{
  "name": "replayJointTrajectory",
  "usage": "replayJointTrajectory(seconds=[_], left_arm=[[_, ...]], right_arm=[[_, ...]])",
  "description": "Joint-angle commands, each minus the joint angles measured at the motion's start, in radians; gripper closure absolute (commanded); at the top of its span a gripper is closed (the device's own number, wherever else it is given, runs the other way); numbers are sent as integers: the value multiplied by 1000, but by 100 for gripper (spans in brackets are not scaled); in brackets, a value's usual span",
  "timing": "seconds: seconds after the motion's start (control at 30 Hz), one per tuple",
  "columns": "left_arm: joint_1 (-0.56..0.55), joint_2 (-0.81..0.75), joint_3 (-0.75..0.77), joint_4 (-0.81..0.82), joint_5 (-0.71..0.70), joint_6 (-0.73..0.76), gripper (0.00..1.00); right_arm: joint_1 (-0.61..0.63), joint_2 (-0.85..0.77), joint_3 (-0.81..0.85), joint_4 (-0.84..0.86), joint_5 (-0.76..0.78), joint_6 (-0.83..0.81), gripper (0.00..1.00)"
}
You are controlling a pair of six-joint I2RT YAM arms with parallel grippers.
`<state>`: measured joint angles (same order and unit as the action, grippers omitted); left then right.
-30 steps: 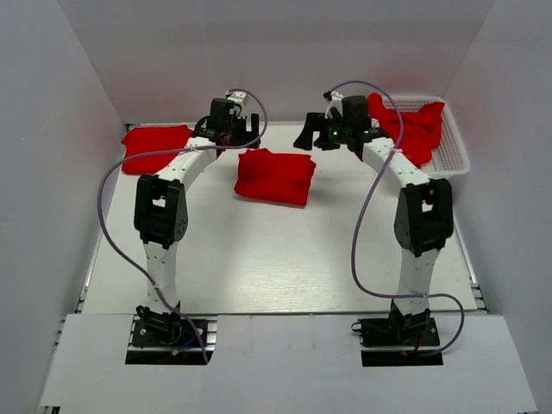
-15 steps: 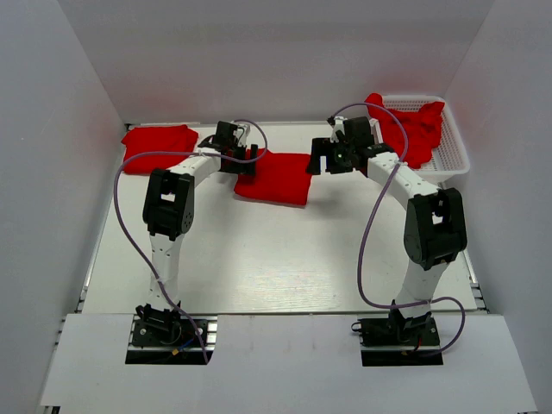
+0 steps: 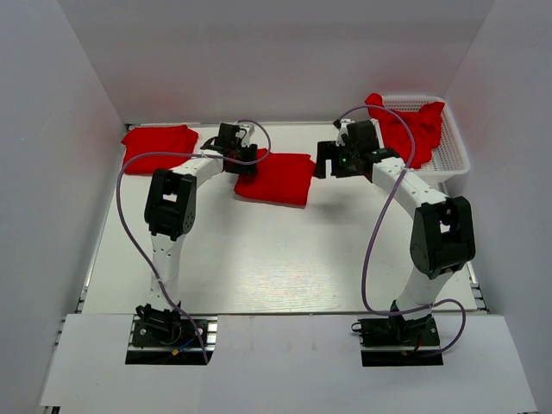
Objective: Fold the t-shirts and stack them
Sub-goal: Put the neatly folded tshirt into the corner of the board with the left arm
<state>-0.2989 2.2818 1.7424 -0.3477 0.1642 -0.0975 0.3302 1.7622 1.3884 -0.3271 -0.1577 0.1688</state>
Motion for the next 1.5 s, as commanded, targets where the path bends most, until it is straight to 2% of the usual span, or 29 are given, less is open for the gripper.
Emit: replayJointTrajectory(seconds=[0.0, 0.1, 0.17, 0.23, 0.3, 0.33, 0.37, 0.5, 0.67, 0.83, 1.17, 1.3, 1.47], left_arm=[[-13, 33, -30, -36, 1, -19, 37], [-32, 42, -30, -45, -24, -7, 46], [-42, 51, -18, -65, -38, 7, 49], [-42, 62, -4, -83, -52, 7, 59], [-51, 82, 15, -92, -63, 7, 74], [-51, 82, 16, -106, -77, 7, 96], [-51, 93, 43, -117, -92, -4, 100], [-51, 47, 39, -99, -115, 33, 100], [-40, -132, 12, -10, -124, 85, 100], [-22, -208, 63, -42, -124, 149, 100], [9, -274, 154, -97, -106, 289, 100], [30, -283, 248, -146, -106, 334, 100], [66, -292, 273, -169, -83, 392, 100]], right_arm=[[3, -33, -11, 11, 33, -3, 10], [3, -38, -17, 10, 49, 7, 10], [0, -44, -22, 14, 55, -3, 10], [0, -47, -32, 16, 61, 1, 10], [-2, -52, -40, 19, 69, 5, 10], [0, -52, -45, 17, 79, 5, 10], [1, -59, -49, 20, 80, 3, 10], [0, -75, -65, 19, 118, 8, 10], [0, -109, -95, 39, 145, 8, 10], [-2, -132, -120, 48, 185, 14, 10], [-2, -159, -141, 48, 239, 8, 10], [-3, -161, -141, 46, 227, 9, 10], [0, -159, -143, 45, 219, 8, 10]])
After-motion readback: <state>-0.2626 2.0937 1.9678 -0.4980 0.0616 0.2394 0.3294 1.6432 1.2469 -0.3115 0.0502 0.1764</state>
